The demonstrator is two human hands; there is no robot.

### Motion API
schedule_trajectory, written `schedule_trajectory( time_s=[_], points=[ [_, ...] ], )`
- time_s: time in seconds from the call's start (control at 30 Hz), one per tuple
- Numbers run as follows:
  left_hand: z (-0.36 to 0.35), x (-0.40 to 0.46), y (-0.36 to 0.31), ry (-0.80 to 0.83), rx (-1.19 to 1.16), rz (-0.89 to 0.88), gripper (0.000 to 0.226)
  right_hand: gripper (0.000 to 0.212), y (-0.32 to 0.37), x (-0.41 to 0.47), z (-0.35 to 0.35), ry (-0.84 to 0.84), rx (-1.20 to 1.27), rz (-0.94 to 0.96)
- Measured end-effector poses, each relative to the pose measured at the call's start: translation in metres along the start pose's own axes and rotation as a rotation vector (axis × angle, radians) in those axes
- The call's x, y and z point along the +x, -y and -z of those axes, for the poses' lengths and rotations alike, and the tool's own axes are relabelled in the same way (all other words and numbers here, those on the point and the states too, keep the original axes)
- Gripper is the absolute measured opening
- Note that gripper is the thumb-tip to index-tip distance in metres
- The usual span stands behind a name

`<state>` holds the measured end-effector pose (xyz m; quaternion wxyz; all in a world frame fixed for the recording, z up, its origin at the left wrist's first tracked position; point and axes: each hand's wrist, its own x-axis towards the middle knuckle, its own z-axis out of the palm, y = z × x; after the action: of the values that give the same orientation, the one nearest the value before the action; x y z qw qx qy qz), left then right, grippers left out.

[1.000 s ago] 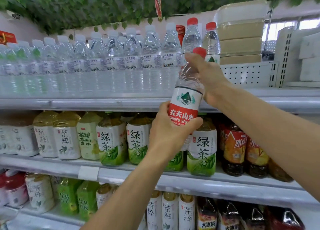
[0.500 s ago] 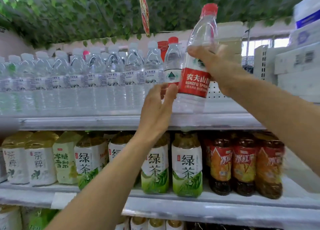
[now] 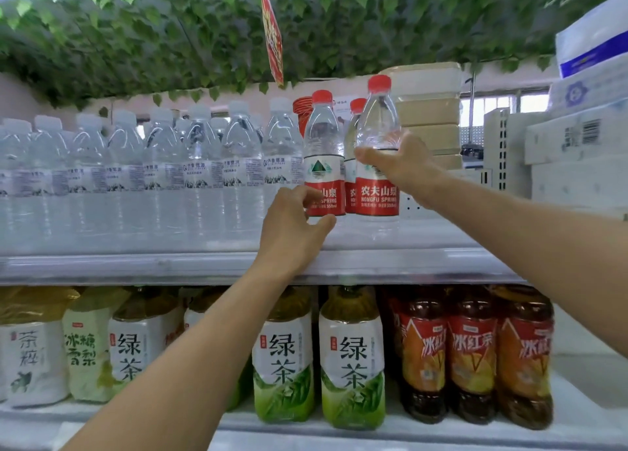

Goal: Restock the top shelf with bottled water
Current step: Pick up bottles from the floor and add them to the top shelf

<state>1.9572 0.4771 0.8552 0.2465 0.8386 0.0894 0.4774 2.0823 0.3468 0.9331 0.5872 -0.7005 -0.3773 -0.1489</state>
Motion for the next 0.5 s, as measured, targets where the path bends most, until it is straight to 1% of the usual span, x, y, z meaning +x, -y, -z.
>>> schedule_trajectory(
  time_s=[0.07,0.13,0.2,0.23,0.27,0.3,0.4,0.5],
  points=[
    [-0.003,0.005,-0.005,-0.043,0.072,-0.077,0.039,0.082,-0.004,-0.001,-0.005,0.004,-0.047,-0.019],
    [-0.002,0.016,-0.013,-0.131,0.212,-0.173,0.042,0.088,-0.007,-0.001,-0.007,0.029,-0.124,-0.029],
    [0.002,0.032,-0.024,-0.201,0.329,-0.247,0.047,0.077,-0.013,-0.006,-0.007,0.057,-0.15,-0.038],
    [0.005,0.042,-0.029,-0.214,0.361,-0.268,0.051,0.067,-0.017,-0.011,-0.006,0.067,-0.14,-0.04],
    [0.008,0.052,-0.034,-0.216,0.392,-0.282,0.056,0.058,-0.024,-0.015,-0.005,0.074,-0.128,-0.039],
    [0.012,0.063,-0.039,-0.209,0.434,-0.289,0.061,0.055,-0.03,-0.021,-0.004,0.083,-0.121,-0.039],
    [0.021,0.096,-0.051,-0.156,0.594,-0.231,0.074,0.071,-0.039,-0.03,-0.002,0.068,-0.096,-0.068],
    [0.025,0.119,-0.057,-0.07,0.713,-0.166,0.087,0.07,-0.04,-0.029,0.0,0.066,-0.082,-0.082]
  ],
)
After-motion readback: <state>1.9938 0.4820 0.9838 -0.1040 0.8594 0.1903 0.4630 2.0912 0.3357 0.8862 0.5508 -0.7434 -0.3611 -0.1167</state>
